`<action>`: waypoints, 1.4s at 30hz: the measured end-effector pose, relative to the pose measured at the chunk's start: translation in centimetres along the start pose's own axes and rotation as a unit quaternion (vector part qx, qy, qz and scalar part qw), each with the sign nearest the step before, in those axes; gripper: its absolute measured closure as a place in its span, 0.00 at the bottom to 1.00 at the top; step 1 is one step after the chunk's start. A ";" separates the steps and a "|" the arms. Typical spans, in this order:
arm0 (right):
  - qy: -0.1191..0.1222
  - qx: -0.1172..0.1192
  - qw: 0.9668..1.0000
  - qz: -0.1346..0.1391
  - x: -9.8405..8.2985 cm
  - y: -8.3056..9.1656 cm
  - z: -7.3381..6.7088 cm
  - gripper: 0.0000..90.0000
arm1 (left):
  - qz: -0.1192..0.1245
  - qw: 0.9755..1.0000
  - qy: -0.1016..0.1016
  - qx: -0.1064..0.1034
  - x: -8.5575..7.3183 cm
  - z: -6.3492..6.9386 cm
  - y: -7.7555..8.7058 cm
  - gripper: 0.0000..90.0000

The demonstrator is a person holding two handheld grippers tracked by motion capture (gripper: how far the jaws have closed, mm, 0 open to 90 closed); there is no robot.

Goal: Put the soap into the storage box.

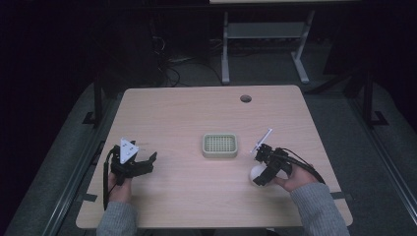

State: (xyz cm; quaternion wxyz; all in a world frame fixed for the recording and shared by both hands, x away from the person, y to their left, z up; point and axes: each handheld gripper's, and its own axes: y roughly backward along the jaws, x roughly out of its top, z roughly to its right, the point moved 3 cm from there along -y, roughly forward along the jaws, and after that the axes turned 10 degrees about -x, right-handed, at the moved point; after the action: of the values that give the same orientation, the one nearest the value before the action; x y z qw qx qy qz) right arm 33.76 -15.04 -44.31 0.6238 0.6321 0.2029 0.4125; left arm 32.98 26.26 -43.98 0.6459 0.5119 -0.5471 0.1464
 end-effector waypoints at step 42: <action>0.025 -0.017 0.998 -0.056 0.8 -2.4 -0.6 0.17 | 0.005 1.000 0.005 0.001 0.1 0.1 0.0 0.16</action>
State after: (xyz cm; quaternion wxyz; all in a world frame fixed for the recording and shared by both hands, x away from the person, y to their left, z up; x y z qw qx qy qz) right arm 34.33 -13.70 -46.44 0.6510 0.5989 0.2463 0.3961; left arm 32.95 26.20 -43.90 0.6477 0.5085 -0.5464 0.1530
